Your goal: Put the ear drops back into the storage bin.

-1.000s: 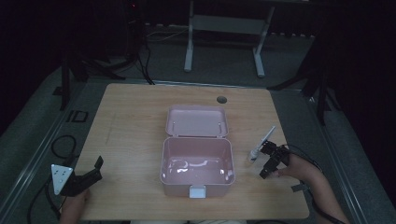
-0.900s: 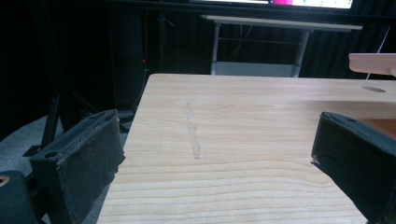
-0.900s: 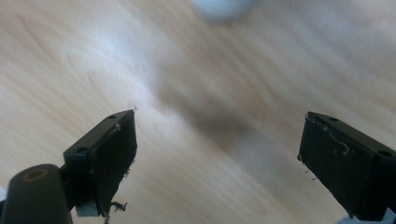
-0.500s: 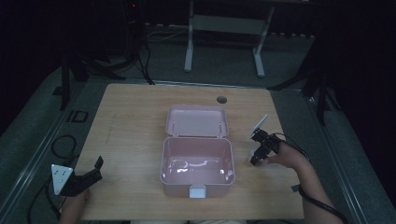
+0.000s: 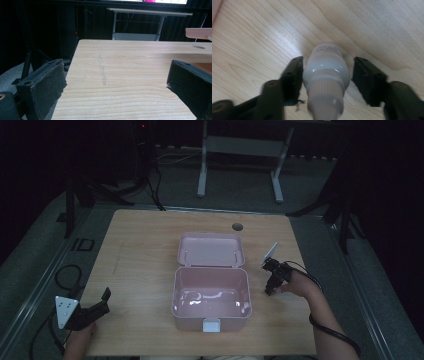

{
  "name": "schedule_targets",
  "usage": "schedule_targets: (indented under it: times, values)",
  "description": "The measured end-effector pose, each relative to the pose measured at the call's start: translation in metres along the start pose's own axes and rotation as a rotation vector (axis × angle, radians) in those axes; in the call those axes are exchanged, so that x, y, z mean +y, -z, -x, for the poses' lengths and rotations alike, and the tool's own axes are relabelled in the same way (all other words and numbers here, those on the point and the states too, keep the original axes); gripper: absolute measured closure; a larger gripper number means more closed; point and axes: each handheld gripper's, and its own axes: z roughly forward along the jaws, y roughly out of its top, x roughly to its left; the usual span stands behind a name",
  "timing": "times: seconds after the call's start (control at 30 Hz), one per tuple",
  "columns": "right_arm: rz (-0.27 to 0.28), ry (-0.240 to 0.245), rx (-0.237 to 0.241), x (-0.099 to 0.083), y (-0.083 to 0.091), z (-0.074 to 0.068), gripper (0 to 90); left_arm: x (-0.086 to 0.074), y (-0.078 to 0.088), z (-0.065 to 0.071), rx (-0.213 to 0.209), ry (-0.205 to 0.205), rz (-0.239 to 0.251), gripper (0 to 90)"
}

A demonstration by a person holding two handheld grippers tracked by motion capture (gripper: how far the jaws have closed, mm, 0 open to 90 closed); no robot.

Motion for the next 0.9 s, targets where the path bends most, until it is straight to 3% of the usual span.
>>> schedule_targets:
  times: [0.03, 0.27, 0.53, 0.9]
  values:
    - [-0.019, 0.017, -0.003, 0.001, -0.003, 0.000, 51.7, 0.000, 0.000, 0.000, 0.000, 0.000, 0.000, 2.0]
    - [-0.011, 0.015, 0.005, 0.004, -0.002, -0.001, 58.3, 0.000, 0.000, 0.000, 0.000, -0.002, -0.002, 2.0]
    - [-0.008, 0.052, -0.009, 0.002, 0.001, -0.002, 59.4, 0.000, 0.000, 0.000, 0.001, -0.003, -0.003, 2.0]
    - [-0.034, 0.215, -0.029, -0.006, 0.007, -0.014, 59.6, 0.000, 0.000, 0.000, 0.001, -0.001, -0.002, 2.0]
